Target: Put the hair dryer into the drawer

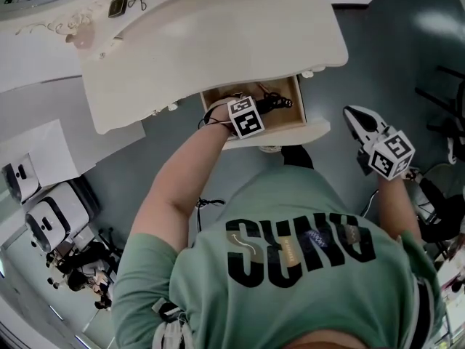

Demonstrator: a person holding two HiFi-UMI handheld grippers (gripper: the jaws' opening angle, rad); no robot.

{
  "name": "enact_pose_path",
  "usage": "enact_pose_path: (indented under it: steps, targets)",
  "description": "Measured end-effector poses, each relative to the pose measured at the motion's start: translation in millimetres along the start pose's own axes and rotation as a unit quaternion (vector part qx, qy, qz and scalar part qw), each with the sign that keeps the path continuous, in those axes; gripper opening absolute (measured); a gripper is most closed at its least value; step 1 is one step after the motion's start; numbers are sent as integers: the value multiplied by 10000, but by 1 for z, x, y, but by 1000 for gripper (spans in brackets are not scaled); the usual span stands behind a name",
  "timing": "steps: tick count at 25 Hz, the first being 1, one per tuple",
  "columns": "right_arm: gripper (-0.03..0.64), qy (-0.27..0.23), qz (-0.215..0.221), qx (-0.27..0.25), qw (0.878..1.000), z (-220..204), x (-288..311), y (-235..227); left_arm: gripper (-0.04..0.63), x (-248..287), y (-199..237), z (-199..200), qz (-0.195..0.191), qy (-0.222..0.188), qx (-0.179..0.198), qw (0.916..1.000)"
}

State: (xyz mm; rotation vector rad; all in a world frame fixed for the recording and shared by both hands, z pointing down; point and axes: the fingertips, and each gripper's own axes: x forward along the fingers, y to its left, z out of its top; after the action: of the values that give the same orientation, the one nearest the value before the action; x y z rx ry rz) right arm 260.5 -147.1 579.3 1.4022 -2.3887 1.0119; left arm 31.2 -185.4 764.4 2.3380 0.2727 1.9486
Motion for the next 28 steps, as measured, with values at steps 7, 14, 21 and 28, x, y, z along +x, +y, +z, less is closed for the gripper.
enact_pose_path:
  steps: [7, 14, 21, 28]
  targets:
    - [-8, 161, 90, 16, 9998, -4, 9, -8, 172, 25, -1, 7, 3, 41, -6, 10000]
    - [-8, 201, 341, -73, 9992, 1, 25, -4, 273, 12, 1, 21, -34, -967, -681, 9930]
    - [-8, 126, 624, -251, 9977, 21, 36, 16, 290, -47, 12, 25, 297, -2018, -1621, 9655]
    - [-8, 176, 1249, -684, 9897, 63, 74, 67, 288, -175, 15, 4, 1055, -3575, -2620, 8902]
